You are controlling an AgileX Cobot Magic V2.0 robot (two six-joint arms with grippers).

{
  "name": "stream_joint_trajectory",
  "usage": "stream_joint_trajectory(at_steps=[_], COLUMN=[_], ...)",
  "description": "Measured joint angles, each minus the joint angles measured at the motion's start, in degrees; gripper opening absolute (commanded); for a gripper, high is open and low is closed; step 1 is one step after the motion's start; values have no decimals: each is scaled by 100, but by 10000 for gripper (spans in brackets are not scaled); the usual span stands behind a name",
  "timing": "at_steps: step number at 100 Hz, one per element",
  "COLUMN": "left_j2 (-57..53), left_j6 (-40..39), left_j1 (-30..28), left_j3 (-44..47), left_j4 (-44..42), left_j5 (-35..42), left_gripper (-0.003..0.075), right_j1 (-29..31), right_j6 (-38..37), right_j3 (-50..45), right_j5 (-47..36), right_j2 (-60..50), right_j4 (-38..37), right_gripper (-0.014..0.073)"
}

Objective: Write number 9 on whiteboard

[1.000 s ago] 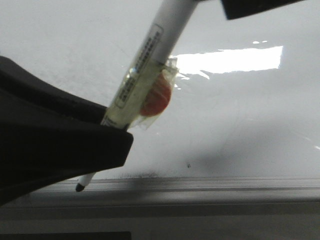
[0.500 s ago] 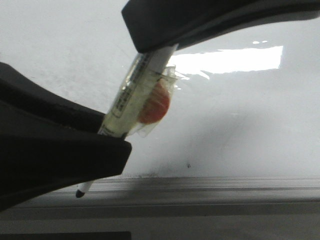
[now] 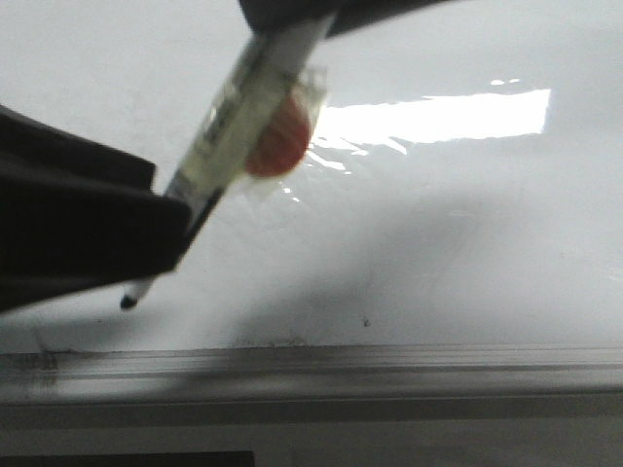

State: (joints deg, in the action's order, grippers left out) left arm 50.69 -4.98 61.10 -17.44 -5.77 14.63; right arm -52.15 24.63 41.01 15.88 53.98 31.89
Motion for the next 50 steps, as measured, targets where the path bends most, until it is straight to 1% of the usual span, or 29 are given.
stream_joint_trajectory(at_steps=[10, 25, 41, 50], left_j2=[-671, -1460, -1697, -1697], left_j6=[0, 0, 0, 0], left_j1=[-202, -542, -760, -769], left_j3=[35, 30, 39, 39], left_j4=[214, 285, 300, 300], left_j5=[-150, -372, -640, -640], left_gripper=[316, 316, 316, 316], right_j1=[292, 1007, 1731, 1891], right_j6=[0, 0, 0, 0], right_j3=[367, 895, 1292, 1399], right_j5=[288, 628, 946, 994], right_j2=[-20, 110, 364, 557], right_j4=[0, 0, 0, 0], right_gripper=[-52, -50, -50, -50])
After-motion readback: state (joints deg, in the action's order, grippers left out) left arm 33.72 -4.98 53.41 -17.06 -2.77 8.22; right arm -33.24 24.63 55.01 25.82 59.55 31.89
